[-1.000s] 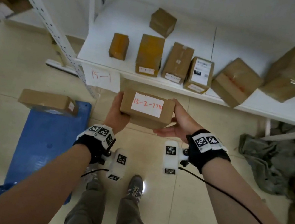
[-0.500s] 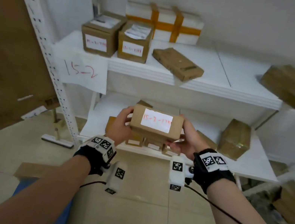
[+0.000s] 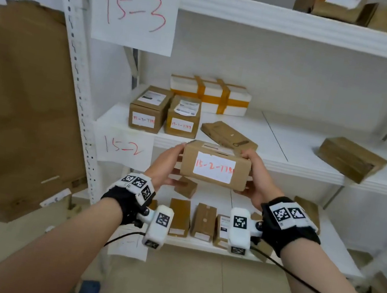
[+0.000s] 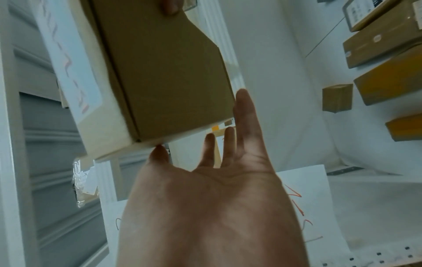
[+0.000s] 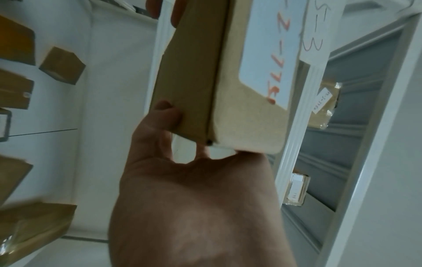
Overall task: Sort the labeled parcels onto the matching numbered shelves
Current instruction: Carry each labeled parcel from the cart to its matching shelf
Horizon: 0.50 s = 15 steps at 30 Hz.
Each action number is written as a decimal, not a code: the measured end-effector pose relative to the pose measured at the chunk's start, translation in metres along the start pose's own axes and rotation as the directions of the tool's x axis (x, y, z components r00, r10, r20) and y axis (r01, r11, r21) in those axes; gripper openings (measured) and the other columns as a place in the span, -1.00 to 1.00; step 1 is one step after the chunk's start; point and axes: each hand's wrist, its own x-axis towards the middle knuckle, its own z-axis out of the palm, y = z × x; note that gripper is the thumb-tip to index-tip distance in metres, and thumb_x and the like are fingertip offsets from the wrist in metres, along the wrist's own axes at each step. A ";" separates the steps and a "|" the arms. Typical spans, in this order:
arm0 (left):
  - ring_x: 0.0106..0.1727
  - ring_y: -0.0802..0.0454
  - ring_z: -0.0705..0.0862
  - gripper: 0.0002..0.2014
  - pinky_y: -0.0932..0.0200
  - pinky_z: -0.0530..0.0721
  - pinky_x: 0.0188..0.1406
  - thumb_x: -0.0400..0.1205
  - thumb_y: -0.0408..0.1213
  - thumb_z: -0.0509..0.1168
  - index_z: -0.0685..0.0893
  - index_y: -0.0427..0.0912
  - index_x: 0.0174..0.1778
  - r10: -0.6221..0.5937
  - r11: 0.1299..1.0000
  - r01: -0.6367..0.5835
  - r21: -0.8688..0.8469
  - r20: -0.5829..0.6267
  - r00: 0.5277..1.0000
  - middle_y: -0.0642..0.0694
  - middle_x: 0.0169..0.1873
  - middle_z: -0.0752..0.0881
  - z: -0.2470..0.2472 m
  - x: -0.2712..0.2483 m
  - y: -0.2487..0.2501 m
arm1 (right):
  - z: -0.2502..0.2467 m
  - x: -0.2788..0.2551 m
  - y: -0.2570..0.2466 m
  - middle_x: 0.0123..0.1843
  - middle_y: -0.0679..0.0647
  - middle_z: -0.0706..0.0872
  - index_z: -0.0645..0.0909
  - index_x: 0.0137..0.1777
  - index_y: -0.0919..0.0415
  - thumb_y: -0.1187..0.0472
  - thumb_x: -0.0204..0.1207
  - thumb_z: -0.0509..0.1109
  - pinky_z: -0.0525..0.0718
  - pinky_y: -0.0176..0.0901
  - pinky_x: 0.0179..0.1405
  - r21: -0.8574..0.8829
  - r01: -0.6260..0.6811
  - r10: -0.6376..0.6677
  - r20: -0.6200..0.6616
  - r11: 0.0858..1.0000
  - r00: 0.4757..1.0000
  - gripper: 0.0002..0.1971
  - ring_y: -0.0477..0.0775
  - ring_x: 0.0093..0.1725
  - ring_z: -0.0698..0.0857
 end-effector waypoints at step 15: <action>0.17 -0.11 0.70 -0.80 -0.14 0.70 0.22 0.75 -0.04 0.21 0.69 0.01 0.10 0.010 0.994 0.003 -0.105 0.116 0.993 -0.11 0.00 0.79 0.056 0.089 0.057 | -0.058 0.058 -0.047 0.07 0.15 0.78 0.68 0.28 -0.04 -0.12 0.63 0.31 0.81 0.01 -0.10 0.008 -0.004 0.003 0.126 1.000 0.992 -0.68 0.13 0.09 0.75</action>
